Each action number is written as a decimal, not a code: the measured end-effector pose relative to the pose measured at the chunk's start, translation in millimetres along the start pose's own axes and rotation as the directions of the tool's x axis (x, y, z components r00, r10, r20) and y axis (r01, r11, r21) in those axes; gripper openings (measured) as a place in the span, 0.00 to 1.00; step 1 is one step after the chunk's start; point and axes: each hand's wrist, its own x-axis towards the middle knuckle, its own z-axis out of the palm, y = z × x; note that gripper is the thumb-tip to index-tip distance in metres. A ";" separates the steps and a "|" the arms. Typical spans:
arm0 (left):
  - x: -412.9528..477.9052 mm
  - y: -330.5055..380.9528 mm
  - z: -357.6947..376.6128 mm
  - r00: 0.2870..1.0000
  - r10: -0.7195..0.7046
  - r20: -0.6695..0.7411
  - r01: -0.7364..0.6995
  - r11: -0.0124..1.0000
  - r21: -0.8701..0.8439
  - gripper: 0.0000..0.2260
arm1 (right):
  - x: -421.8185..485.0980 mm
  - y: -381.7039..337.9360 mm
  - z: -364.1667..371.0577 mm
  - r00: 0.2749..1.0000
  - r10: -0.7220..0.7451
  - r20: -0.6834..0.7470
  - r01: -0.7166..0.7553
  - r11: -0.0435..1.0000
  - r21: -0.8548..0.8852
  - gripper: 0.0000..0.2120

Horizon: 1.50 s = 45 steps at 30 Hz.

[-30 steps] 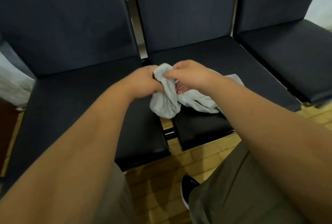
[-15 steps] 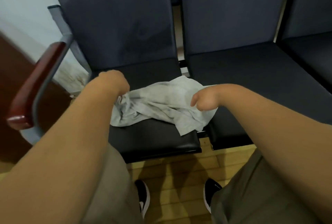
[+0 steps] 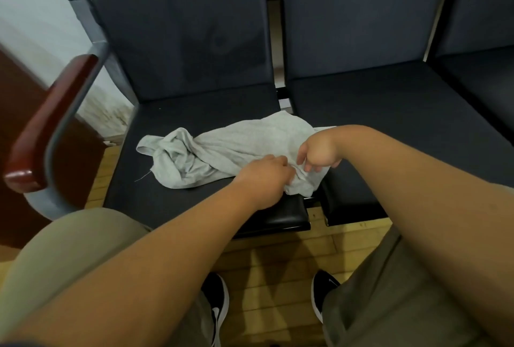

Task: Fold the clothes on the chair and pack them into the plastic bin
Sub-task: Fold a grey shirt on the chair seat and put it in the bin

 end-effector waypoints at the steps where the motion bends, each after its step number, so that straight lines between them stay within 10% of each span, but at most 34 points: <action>1: 3.2 -2.5 -2.4 0.999 -0.030 -0.022 0.029 0.999 -0.020 0.10 | 0.9 4.0 0.0 1.000 -0.007 0.011 0.007 1.000 0.030 0.21; 7: 10.8 -24.4 -51.7 0.887 -0.452 -0.092 0.269 0.669 -0.693 0.10 | -8.5 17.3 -6.9 0.993 -0.121 -0.012 0.121 0.970 0.210 0.24; 12: 2.7 -43.2 -83.6 0.802 -0.596 -0.025 0.197 0.304 -0.932 0.18 | -20.7 8.6 -11.1 0.953 -0.289 -0.091 0.303 0.899 0.315 0.31; 14: -4.0 -47.6 -91.4 0.791 -0.612 -0.018 0.142 0.212 -0.967 0.17 | -18.5 2.3 -11.6 0.939 -0.293 -0.181 0.333 0.906 0.263 0.19; 19: -27.4 -62.2 -110.6 0.827 -0.561 -0.043 0.066 0.174 -0.982 0.26 | -17.9 -12.5 -15.6 0.885 -0.285 -0.369 0.414 0.846 0.337 0.10; 24: -53.8 -85.4 -120.8 0.787 -0.599 -0.148 -0.034 0.197 -0.980 0.13 | -28.4 -26.1 -19.3 0.813 -0.314 -0.491 0.502 0.805 0.316 0.07; 36: -124.1 -158.1 -138.4 0.258 -0.963 -0.079 -0.594 -0.093 -0.799 0.10 | -14.8 -33.6 -1.9 0.883 -0.215 -0.417 0.279 0.955 0.098 0.10; 45: -144.7 -151.1 -131.9 0.314 -0.949 -0.012 -0.475 -0.146 -0.868 0.08 | -54.4 -60.4 -3.6 0.710 -0.064 -0.701 0.640 0.473 0.605 0.09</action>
